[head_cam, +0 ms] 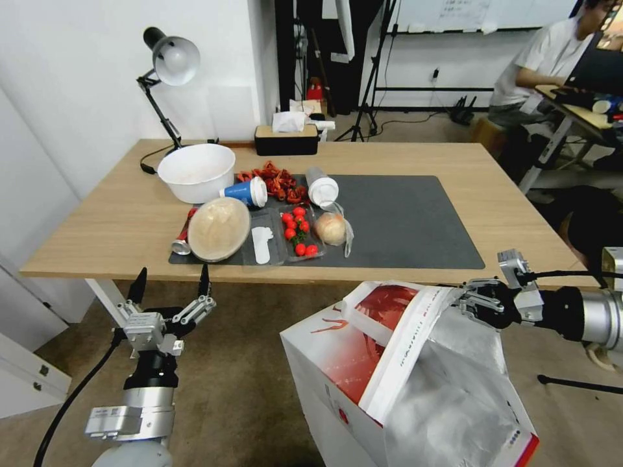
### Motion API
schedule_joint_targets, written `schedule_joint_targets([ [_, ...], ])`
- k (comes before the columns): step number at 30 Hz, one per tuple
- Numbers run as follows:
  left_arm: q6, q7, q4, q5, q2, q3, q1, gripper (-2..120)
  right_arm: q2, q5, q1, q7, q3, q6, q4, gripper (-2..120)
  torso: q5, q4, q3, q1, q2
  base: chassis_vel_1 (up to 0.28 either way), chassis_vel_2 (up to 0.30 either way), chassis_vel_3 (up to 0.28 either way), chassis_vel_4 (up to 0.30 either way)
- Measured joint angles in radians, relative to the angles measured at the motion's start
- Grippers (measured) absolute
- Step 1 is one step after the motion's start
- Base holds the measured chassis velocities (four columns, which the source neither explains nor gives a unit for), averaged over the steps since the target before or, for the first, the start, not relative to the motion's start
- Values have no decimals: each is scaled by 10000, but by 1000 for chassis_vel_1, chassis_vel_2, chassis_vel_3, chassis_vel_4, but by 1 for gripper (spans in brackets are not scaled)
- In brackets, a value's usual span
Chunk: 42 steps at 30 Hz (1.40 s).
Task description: Pick up the food delivery bag from the floor and place it on the table.
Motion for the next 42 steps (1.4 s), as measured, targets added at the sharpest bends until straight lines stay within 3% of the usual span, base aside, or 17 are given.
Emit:
schedule_joint_targets([
  [17,-70,-57,269,-15,-63,-284,14,100,147,429,3,-14,316,-69,447,0,0,0,-36,-26,-65,0,0,0,0],
  [25,-184,-52,400,-9,-37,-355,39,100,279,2181,950,271,1211,-375,972,0,-1,1,-50,-38,-88,0,0,0,0],
  [28,-239,-48,415,6,-42,-354,63,100,144,2959,1199,496,2070,-453,822,0,-1,0,-55,-41,-98,0,0,0,0],
  [34,-258,-46,448,19,-70,-310,35,100,6,3924,1453,973,2746,-464,410,0,0,0,-61,-46,-108,0,0,0,0],
  [41,-258,-58,560,95,-107,-260,-45,100,-116,5661,1886,2208,3197,-83,-197,0,0,-1,-67,-51,-117,0,0,0,0],
  [42,-258,-62,592,102,-119,-232,-87,100,-59,6427,2151,3012,3132,155,-387,0,-1,0,-68,-52,-119,0,0,0,0],
])
